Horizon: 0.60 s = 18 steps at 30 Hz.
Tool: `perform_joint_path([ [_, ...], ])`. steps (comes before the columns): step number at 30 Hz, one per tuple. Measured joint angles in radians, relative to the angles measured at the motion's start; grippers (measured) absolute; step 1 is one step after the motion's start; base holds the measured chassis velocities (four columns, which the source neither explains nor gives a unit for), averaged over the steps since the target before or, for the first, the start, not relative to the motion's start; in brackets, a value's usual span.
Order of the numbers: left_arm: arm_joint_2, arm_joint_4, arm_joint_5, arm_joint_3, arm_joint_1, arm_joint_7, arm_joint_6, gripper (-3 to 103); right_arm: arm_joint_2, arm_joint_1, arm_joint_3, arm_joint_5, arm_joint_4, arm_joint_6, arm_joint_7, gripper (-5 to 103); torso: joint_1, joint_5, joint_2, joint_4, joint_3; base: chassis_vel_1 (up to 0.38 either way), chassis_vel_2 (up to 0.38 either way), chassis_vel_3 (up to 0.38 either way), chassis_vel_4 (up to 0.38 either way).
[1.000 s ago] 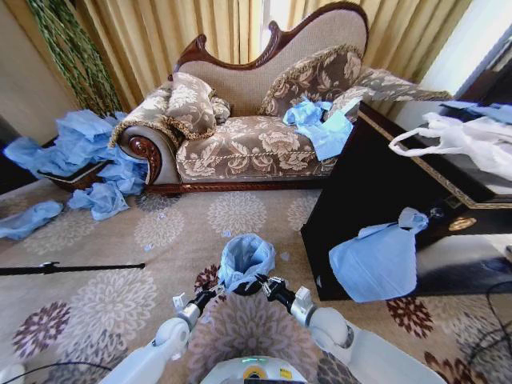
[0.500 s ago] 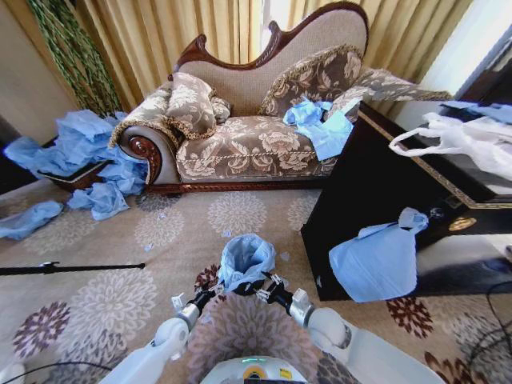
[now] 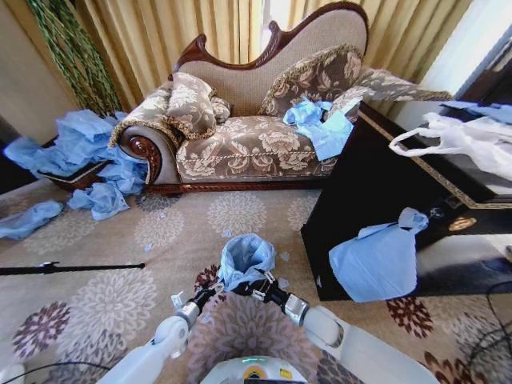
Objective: Place a garbage bag over the trash bin.
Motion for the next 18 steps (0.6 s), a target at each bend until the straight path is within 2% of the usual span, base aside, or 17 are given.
perform_joint_path([
  [1, 0.0, 0.0, -0.002, 0.0, 0.0, 0.0, 0.0, 100, 0.002, -0.002, 0.0, -0.003, -0.004, 0.001, 0.0, 37, 0.0, 0.0, 0.0, 0.0, 0.0, 0.0, 0.0, 0.0, 0.0],
  [4, 0.001, -0.001, -0.009, -0.001, 0.0, 0.001, 0.001, 100, 0.004, -0.005, 0.001, -0.007, -0.009, 0.001, 0.0, 32, 0.0, 0.0, 0.0, 0.0, 0.0, 0.0, 0.0, 0.0, 0.0],
  [7, 0.002, -0.003, -0.015, -0.002, 0.0, 0.001, 0.003, 100, 0.003, -0.004, 0.006, -0.008, -0.019, -0.001, -0.005, 16, 0.0, 0.0, 0.0, 0.0, 0.0, 0.0, 0.0, 0.0, 0.0],
  [9, 0.002, -0.004, -0.016, -0.002, 0.0, 0.001, 0.004, 100, 0.003, -0.004, 0.007, -0.009, -0.02, -0.001, -0.006, 16, 0.0, 0.0, 0.0, 0.0, 0.0, 0.0, 0.0, 0.0, 0.0],
  [12, 0.001, -0.005, -0.018, -0.003, 0.001, 0.003, 0.004, 100, 0.002, -0.006, 0.009, -0.014, -0.025, -0.002, -0.006, 2, 0.0, 0.0, 0.0, 0.0, 0.0, 0.0, 0.0, 0.0, 0.0],
  [18, 0.001, -0.008, -0.022, -0.005, 0.004, 0.004, 0.006, 100, 0.0, -0.018, 0.013, -0.029, -0.023, -0.001, -0.014, 0, 0.0, 0.0, 0.0, 0.0001, 0.0, 0.0, 0.0, 0.0, 0.0],
])
